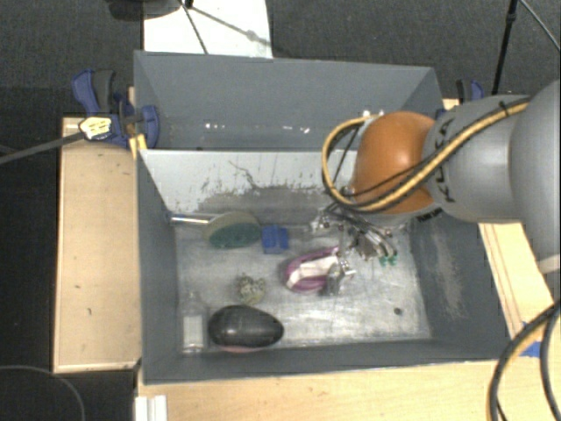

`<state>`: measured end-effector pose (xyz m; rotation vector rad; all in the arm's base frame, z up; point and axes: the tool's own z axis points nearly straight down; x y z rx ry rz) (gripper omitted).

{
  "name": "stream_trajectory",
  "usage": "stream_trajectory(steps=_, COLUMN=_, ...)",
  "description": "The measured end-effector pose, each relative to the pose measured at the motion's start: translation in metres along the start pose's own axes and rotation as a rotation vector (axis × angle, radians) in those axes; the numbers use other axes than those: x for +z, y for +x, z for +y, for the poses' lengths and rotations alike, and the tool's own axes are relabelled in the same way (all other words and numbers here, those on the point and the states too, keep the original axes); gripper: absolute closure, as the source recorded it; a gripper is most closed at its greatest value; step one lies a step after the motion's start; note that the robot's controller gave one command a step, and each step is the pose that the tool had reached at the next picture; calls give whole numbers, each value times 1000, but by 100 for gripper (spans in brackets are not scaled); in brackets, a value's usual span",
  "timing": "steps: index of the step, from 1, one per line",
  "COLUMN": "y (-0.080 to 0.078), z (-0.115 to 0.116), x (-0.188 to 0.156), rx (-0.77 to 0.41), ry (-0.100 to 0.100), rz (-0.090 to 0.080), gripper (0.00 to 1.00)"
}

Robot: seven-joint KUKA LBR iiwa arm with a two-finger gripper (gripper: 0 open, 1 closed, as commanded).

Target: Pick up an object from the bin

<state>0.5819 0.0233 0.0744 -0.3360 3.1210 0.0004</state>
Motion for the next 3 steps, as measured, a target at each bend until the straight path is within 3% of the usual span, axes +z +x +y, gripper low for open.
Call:
stream_trajectory(steps=1, y=-1, z=0, x=-2, rx=-1, ry=1, rz=-3, gripper=0)
stream_trajectory(steps=2, y=-3, z=0, x=-3, rx=-1, ry=1, rz=-8, gripper=100)
stream_trajectory(steps=3, y=-5, z=0, x=-118, rx=0, ry=2, rz=-7, gripper=100)
